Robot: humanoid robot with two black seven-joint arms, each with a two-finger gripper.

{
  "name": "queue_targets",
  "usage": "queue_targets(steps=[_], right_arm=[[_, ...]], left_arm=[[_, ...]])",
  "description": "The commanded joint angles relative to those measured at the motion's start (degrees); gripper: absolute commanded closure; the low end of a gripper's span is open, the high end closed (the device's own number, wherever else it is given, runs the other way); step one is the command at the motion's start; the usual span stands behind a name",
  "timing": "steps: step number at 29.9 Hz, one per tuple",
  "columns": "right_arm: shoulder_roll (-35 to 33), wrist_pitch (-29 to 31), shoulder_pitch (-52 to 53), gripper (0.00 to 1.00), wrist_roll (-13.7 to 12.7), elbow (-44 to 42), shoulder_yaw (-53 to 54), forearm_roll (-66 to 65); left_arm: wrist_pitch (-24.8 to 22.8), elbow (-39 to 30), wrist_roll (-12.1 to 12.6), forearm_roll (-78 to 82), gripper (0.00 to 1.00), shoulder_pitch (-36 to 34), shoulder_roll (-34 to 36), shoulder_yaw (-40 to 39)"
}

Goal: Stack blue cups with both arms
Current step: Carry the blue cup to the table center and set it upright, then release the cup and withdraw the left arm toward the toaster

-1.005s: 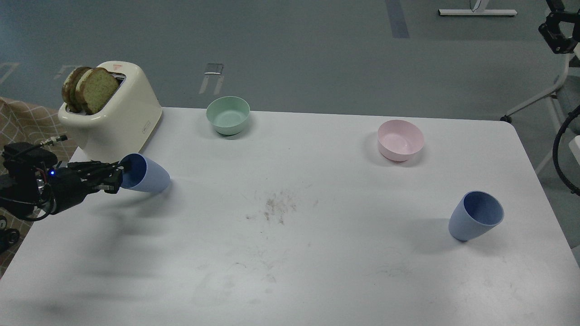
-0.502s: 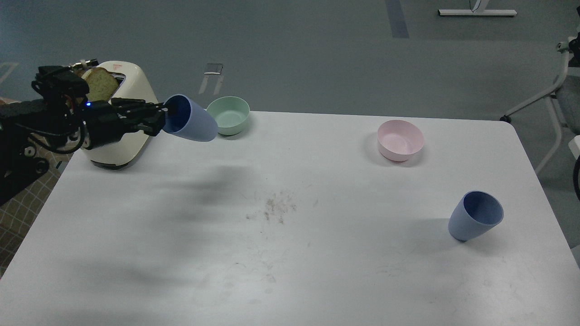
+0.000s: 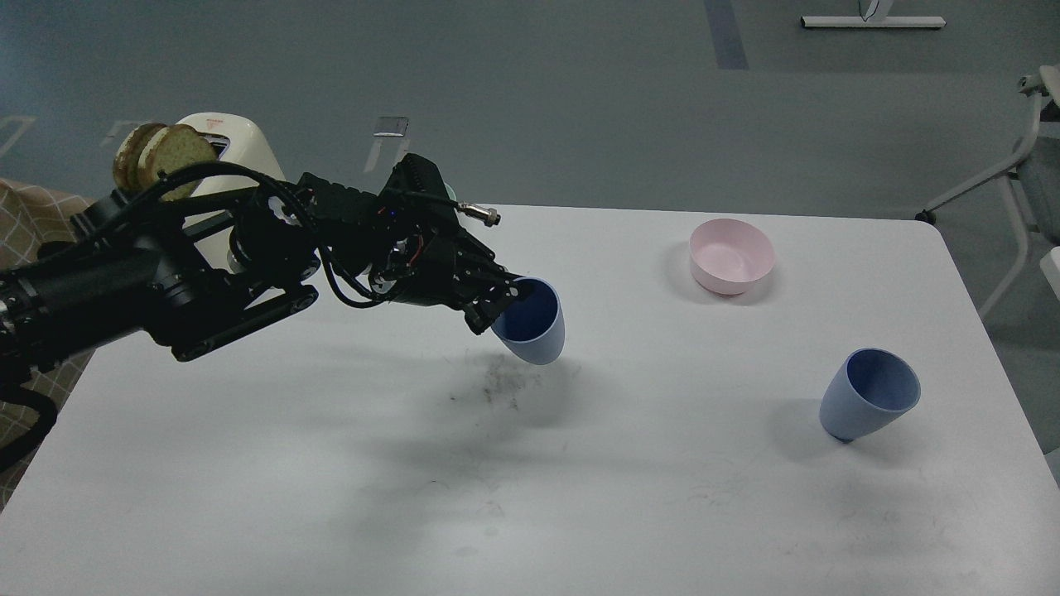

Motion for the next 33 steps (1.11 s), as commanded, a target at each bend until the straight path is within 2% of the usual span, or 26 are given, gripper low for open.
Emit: queue_targets(steps=[1,11,17,20,21,22,29,33], right_arm=[[0.2,0.0,0.0,0.00,0.0,0.0,-0.1,0.0],[0.8,0.0,-0.1,0.00,0.0,0.3,-0.2,0.0],[0.8,0.0,-0.5,0.00,0.0,0.3,-0.2,0.0],[0.8,0.0,-0.6,0.00,0.0,0.3,-0.2,0.0],[0.7,0.0,-0.7,0.00,0.0,0.3,-0.2,0.0],[0.7,0.0,-0.9,0.00,0.0,0.3,-0.1,0.0],[0.4,0.0,-1.0,0.00,0.0,0.4,0.0,0.0],[0.2,0.0,-1.4,0.00,0.0,0.4,0.1,0.0]], left_arm=[[0.0,0.1,0.0,0.2,1.00,-0.1,-1.6,1.8],[0.0,3.5,0.0,0.2,1.00,0.5,-4.1,3.1],[0.0,3.6,0.0,0.1,0.95,0.6,-4.2,3.1],[0.0,3.6,0.0,-0.1,0.71,0.7,-4.9,3.1],[0.0,3.6,0.0,-0.4,0.53,0.7,-5.2,3.1],[0.0,3.6,0.0,-0.6,0.40,0.7,-5.3,3.0],[0.0,3.6,0.0,-0.8,0.38,0.7,-5.4,2.7],[0.3,3.6,0.0,-3.2,0.31,0.4,-4.9,2.1]])
